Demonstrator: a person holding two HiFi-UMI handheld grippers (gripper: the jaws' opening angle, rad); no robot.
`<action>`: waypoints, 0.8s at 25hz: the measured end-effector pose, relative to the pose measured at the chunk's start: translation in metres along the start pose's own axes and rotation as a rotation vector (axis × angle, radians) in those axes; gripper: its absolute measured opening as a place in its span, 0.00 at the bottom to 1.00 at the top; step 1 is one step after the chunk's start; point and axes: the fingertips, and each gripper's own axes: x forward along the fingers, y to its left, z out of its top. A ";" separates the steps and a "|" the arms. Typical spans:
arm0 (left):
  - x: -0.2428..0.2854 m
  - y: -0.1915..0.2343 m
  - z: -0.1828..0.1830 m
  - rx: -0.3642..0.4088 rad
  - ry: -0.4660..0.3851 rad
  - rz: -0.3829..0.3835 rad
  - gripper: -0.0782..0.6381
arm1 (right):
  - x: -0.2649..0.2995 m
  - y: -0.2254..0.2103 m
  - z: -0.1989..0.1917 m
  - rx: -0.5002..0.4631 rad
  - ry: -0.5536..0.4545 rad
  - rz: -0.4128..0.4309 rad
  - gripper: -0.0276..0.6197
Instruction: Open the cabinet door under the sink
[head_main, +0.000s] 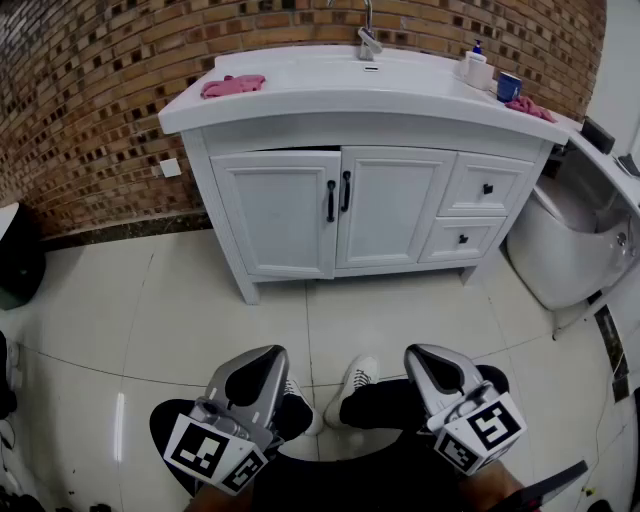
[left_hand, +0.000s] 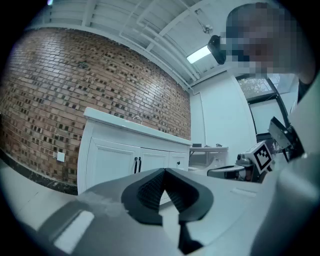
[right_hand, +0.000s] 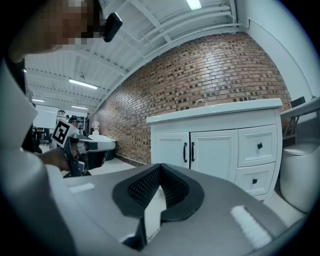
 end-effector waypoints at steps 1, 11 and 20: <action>0.000 0.000 0.000 -0.001 0.000 0.001 0.11 | 0.000 0.000 0.000 0.000 0.001 0.000 0.05; 0.002 -0.001 -0.005 -0.016 0.008 -0.007 0.11 | 0.001 -0.004 -0.002 0.009 0.000 -0.012 0.05; 0.010 0.001 -0.011 -0.033 0.010 -0.015 0.11 | 0.010 -0.011 -0.006 0.018 0.009 -0.014 0.05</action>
